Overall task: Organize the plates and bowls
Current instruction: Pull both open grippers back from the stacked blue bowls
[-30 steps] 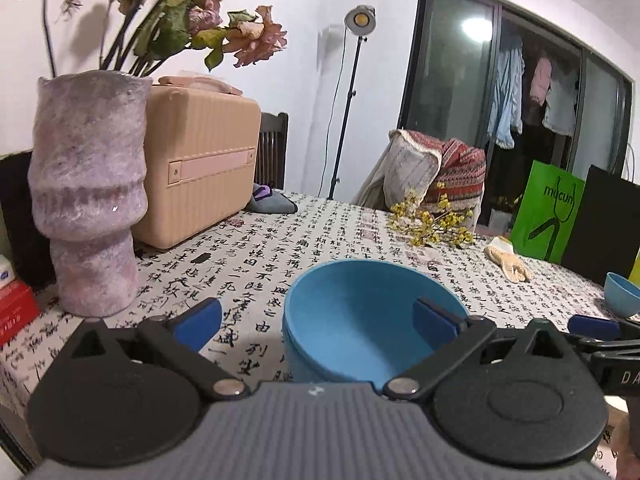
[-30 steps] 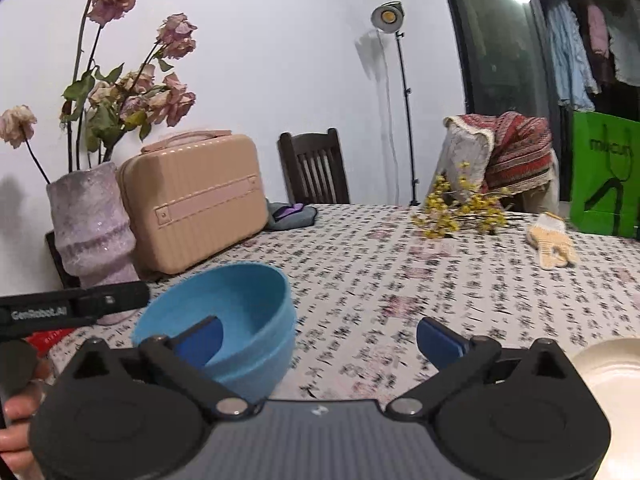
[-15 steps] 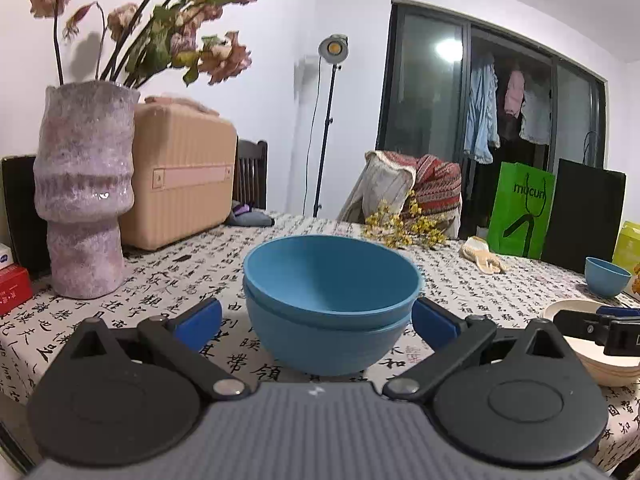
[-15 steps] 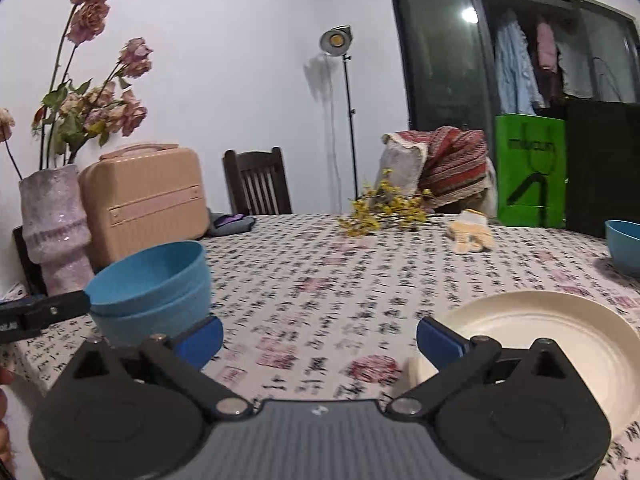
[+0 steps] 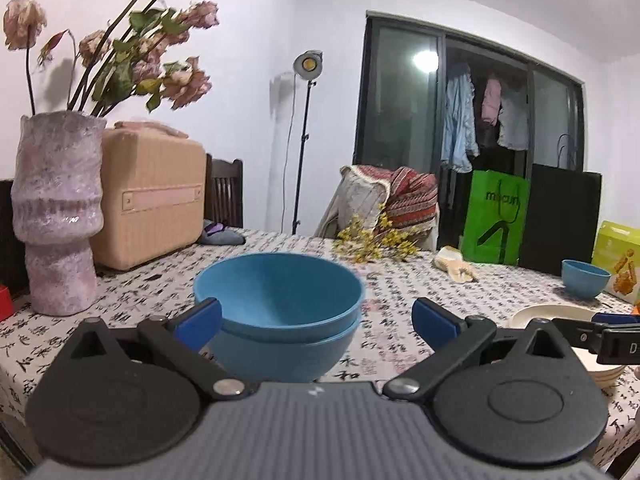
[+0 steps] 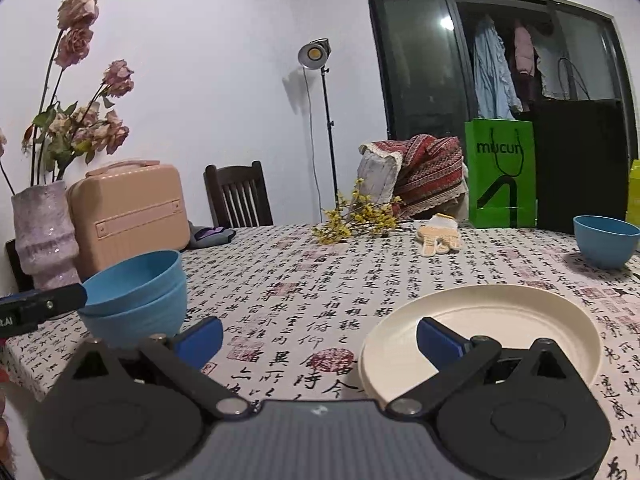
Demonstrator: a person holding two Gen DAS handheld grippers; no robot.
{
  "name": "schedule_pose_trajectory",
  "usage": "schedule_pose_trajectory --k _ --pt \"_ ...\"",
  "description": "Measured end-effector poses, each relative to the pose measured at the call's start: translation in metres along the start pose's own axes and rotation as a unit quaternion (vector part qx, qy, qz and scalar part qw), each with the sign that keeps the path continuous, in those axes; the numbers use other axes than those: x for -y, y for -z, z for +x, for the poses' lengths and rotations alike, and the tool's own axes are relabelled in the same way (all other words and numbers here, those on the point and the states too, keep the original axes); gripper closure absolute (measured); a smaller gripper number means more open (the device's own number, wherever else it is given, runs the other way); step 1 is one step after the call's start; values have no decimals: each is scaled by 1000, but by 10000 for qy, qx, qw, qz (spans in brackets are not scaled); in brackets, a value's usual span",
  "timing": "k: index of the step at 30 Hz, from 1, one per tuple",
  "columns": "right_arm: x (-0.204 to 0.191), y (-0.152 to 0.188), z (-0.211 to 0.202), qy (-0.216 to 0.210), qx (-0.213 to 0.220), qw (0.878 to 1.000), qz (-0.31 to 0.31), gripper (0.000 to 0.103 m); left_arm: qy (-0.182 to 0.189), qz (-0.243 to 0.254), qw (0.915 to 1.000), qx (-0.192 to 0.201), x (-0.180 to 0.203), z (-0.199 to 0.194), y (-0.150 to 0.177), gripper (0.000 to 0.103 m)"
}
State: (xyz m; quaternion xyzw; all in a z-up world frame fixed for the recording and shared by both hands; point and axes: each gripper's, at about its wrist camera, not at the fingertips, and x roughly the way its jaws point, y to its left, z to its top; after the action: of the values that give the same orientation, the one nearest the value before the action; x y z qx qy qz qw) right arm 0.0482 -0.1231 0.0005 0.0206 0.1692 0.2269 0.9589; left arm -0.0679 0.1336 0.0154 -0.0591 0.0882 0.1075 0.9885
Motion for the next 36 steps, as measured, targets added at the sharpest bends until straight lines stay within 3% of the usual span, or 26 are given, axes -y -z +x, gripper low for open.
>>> schedule_pose_trajectory --k 10,36 --pt "13 2 -14 95 68 9999 -3 0 217 24 9997 91 16 0 -2 0" --pt "70 -3 -28 837 319 9957 237 0 794 58 9968 -1 71 37 -17 0"
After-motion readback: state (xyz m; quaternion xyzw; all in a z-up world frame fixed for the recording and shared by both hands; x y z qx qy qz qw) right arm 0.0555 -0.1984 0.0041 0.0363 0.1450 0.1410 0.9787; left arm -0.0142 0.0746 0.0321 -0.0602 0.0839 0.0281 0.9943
